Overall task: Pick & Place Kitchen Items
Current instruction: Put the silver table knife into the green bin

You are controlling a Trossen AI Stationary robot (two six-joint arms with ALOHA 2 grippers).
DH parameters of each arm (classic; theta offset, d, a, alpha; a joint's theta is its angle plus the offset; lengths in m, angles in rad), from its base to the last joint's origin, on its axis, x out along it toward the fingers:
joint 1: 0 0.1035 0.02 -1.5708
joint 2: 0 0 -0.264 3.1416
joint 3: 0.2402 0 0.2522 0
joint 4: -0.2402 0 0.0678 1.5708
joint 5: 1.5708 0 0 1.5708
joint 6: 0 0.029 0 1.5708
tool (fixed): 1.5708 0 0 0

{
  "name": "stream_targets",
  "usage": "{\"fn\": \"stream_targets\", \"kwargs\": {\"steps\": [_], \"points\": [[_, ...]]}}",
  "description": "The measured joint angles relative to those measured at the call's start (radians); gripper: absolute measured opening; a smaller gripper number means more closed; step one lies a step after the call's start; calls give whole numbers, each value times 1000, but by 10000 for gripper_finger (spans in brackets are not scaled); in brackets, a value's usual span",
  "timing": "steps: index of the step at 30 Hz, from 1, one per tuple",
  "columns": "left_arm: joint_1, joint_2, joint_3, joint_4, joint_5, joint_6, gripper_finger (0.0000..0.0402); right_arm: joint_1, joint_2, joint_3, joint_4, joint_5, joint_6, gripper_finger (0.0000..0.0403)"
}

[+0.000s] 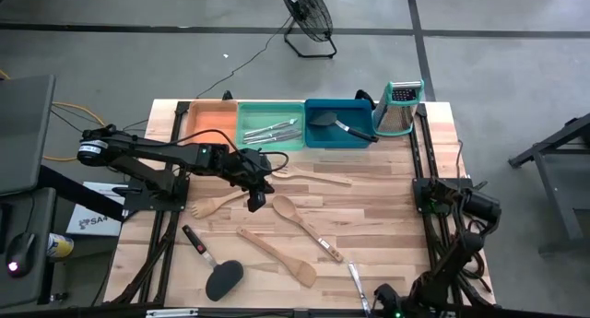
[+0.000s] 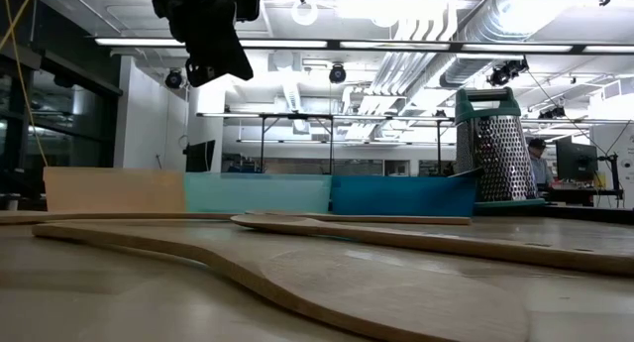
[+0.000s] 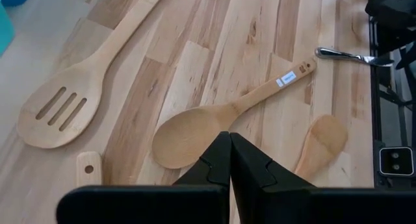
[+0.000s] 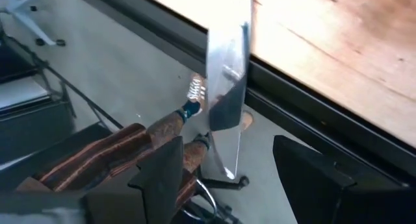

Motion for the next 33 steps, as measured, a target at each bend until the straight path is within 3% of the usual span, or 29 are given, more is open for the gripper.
{"fn": "stream_targets", "kwargs": {"steps": [4, 15, 22, 33], "points": [[0, 0, 0, 0, -1, 0, 0, -29, 1, 0, -3, -42, 4, 231], [0, 0, 0, 0, -2, 0, 0, -87, 1, 0, 43, -33, -85, 231], [0, 0, 0, 0, -2, 0, 0, -102, 0, 2, 6, -38, -49, 230], [0, 0, 0, 0, -2, 9, 0, -128, 24, 2, 31, -109, -57, 151]]}}
